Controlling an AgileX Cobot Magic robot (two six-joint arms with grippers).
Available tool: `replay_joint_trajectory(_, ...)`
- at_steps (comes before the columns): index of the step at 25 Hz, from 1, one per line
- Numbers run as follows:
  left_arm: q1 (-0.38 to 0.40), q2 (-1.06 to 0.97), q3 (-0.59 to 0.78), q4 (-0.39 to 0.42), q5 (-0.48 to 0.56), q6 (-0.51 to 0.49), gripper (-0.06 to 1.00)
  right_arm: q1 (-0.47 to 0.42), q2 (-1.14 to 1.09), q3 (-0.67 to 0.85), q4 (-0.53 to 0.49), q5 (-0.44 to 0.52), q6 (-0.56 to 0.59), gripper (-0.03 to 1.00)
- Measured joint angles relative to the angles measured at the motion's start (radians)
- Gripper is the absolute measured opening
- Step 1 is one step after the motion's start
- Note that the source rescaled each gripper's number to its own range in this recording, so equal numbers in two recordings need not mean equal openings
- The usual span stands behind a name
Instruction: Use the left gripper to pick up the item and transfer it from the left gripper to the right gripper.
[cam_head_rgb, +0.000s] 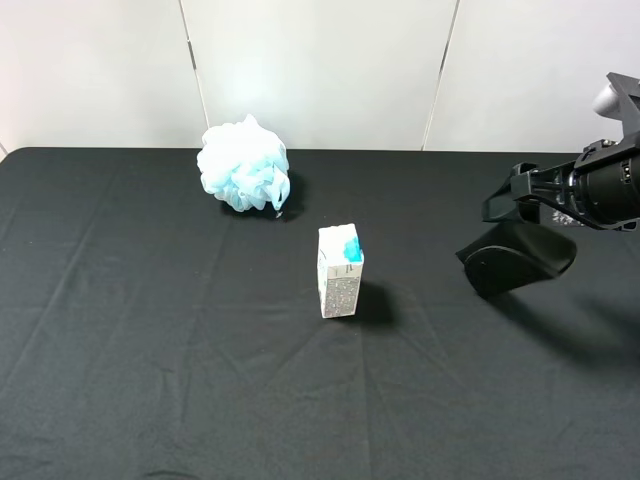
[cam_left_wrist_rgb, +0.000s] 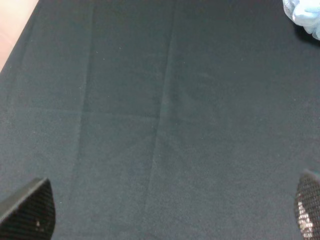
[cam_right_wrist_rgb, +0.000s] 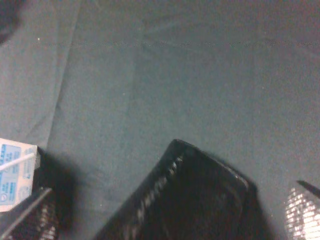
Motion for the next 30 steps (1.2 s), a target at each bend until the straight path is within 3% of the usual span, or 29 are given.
replay_joint_trajectory(17,0.000,0.000,0.000,0.000,0.000,0.000,0.93,0.000,0.000,-0.001,0.002,-0.009,-0.001,1.00)
replay_joint_trajectory(23,0.000,0.000,0.000,0.000,0.000,0.000,0.93,0.000,0.000,-0.102,-0.038,0.110,0.010,1.00)
replay_joint_trajectory(30,0.000,0.000,0.000,0.000,0.000,0.000,0.93,0.000,0.001,-0.232,-0.119,0.314,0.091,1.00)
